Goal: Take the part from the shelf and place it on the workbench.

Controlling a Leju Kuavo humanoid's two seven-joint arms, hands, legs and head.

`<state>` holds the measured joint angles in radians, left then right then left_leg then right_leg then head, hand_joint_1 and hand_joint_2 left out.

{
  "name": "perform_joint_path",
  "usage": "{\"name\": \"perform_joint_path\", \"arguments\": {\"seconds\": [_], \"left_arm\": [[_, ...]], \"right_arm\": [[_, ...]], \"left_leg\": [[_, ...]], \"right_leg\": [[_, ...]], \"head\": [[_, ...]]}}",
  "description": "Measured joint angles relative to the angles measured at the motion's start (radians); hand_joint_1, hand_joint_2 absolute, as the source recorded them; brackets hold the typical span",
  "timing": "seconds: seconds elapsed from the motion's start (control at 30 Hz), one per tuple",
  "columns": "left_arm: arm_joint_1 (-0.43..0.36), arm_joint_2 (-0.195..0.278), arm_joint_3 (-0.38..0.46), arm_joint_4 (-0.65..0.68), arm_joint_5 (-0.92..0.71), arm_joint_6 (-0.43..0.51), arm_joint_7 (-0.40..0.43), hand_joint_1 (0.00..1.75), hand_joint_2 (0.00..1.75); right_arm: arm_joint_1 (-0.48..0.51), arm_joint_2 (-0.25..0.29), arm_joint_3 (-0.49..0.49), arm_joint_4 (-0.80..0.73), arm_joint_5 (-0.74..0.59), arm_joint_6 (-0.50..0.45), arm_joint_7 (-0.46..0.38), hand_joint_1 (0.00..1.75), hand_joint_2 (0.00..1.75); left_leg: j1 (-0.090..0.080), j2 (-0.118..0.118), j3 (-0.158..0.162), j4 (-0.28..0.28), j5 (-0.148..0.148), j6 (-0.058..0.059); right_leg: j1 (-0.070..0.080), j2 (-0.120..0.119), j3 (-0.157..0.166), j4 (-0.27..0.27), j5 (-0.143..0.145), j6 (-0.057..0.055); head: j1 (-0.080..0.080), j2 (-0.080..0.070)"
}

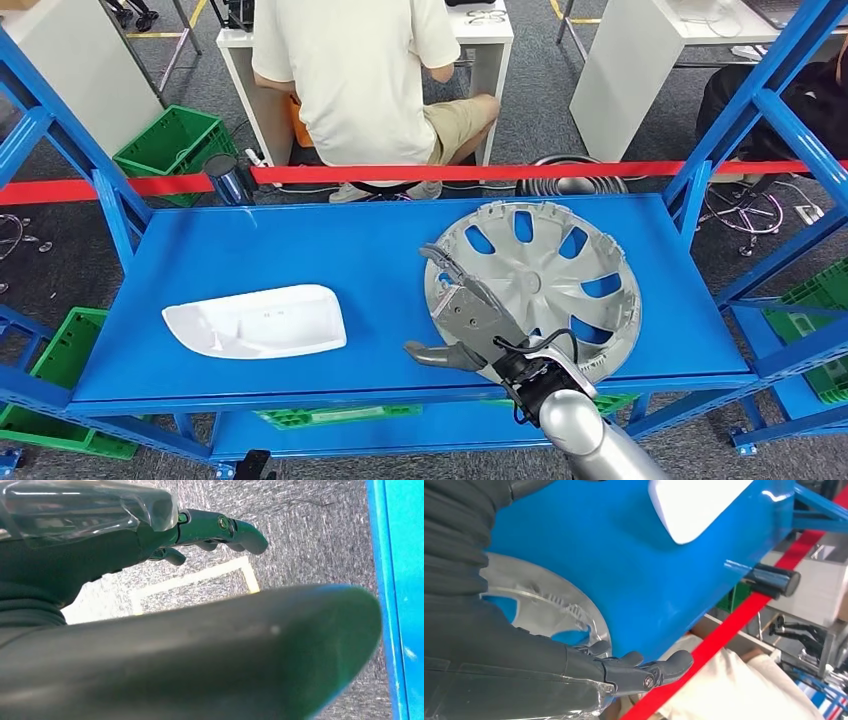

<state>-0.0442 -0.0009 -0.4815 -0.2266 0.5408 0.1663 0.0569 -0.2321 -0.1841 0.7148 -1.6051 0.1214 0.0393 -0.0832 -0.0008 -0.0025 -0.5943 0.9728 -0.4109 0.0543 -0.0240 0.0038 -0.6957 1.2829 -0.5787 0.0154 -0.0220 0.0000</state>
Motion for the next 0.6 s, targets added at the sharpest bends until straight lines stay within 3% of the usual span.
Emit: {"name": "perform_joint_path", "arguments": {"seconds": [0.07,0.13,0.17,0.27,0.3,0.37,0.43,0.47,0.5,0.53,0.6], "left_arm": [[0.000,0.000,0.000,0.000,0.005,-0.005,-0.004,0.00,0.00],[0.000,0.000,0.000,0.000,0.007,-0.005,-0.008,0.00,0.00],[-0.001,0.000,0.000,0.000,0.008,-0.002,-0.011,0.00,0.00],[0.000,0.001,0.000,0.000,0.013,0.003,-0.019,0.00,0.00],[0.000,0.002,-0.001,0.000,0.014,0.003,-0.020,0.00,0.00],[0.000,0.003,-0.001,0.000,0.015,0.003,-0.021,0.00,0.00],[0.001,0.003,-0.002,0.000,0.015,0.004,-0.023,0.00,0.00],[0.002,0.003,-0.002,0.000,0.016,0.004,-0.024,0.00,0.00],[0.003,0.004,-0.003,0.000,0.016,0.004,-0.025,0.00,0.00],[0.004,0.005,-0.003,0.000,0.017,0.004,-0.026,0.00,0.00],[0.003,0.007,-0.004,0.000,0.018,0.005,-0.028,0.00,0.00]], "right_arm": [[-0.009,-0.001,0.004,0.006,0.000,0.002,0.002,0.00,1.75],[-0.022,0.000,0.007,0.009,-0.001,0.003,0.003,0.00,1.75],[-0.027,0.000,0.009,0.011,-0.001,0.003,0.003,0.00,1.75],[-0.034,0.000,0.015,0.014,-0.005,0.003,0.002,0.00,1.75],[-0.036,0.001,0.017,0.014,-0.005,0.003,0.002,0.00,1.75],[-0.039,0.004,0.020,0.016,-0.006,0.003,0.002,0.00,1.75],[-0.039,0.007,0.024,0.020,-0.006,0.003,0.002,0.00,1.75],[-0.039,0.007,0.026,0.023,-0.006,0.003,0.002,0.00,1.75],[-0.040,0.007,0.028,0.025,-0.006,0.003,0.001,0.00,1.75],[-0.041,0.008,0.029,0.027,-0.006,0.003,0.001,0.00,1.75],[-0.045,0.009,0.032,0.029,-0.005,0.003,-0.001,0.00,1.75]], "left_leg": [[-0.002,-0.002,-0.006,0.005,0.003,-0.004],[-0.007,-0.002,-0.014,0.018,0.003,-0.011],[-0.008,-0.002,-0.017,0.022,0.003,-0.016],[-0.003,-0.002,-0.023,0.028,0.006,-0.033],[0.000,-0.002,-0.030,0.043,-0.006,-0.039],[0.007,-0.001,-0.066,0.129,-0.061,-0.054],[0.014,-0.001,-0.120,0.262,-0.125,-0.068],[0.017,0.000,-0.137,0.304,-0.137,-0.072],[0.019,0.000,-0.136,0.308,-0.129,-0.074],[0.021,0.000,-0.115,0.272,-0.104,-0.074],[0.021,0.001,-0.043,0.132,-0.042,-0.067]], "right_leg": [[0.000,0.000,0.074,-0.121,0.040,0.013],[0.004,0.000,0.145,-0.249,0.071,0.010],[0.007,0.000,0.160,-0.278,0.077,0.004],[0.009,-0.001,0.160,-0.287,0.087,-0.013],[0.005,-0.002,0.161,-0.289,0.092,-0.019],[-0.001,-0.004,0.162,-0.290,0.098,-0.025],[-0.001,-0.005,0.160,-0.289,0.099,-0.027],[0.000,-0.005,0.159,-0.289,0.099,-0.027],[-0.001,-0.005,0.160,-0.288,0.098,-0.026],[-0.001,-0.005,0.161,-0.288,0.098,-0.026],[0.000,-0.003,0.164,-0.289,0.098,-0.025]], "head": [[0.000,0.000],[-0.001,0.000],[-0.001,0.000],[-0.001,0.000],[-0.003,0.000],[-0.005,0.000],[-0.006,0.000],[-0.006,0.000],[-0.006,0.000],[-0.006,0.000],[-0.006,0.000]]}}
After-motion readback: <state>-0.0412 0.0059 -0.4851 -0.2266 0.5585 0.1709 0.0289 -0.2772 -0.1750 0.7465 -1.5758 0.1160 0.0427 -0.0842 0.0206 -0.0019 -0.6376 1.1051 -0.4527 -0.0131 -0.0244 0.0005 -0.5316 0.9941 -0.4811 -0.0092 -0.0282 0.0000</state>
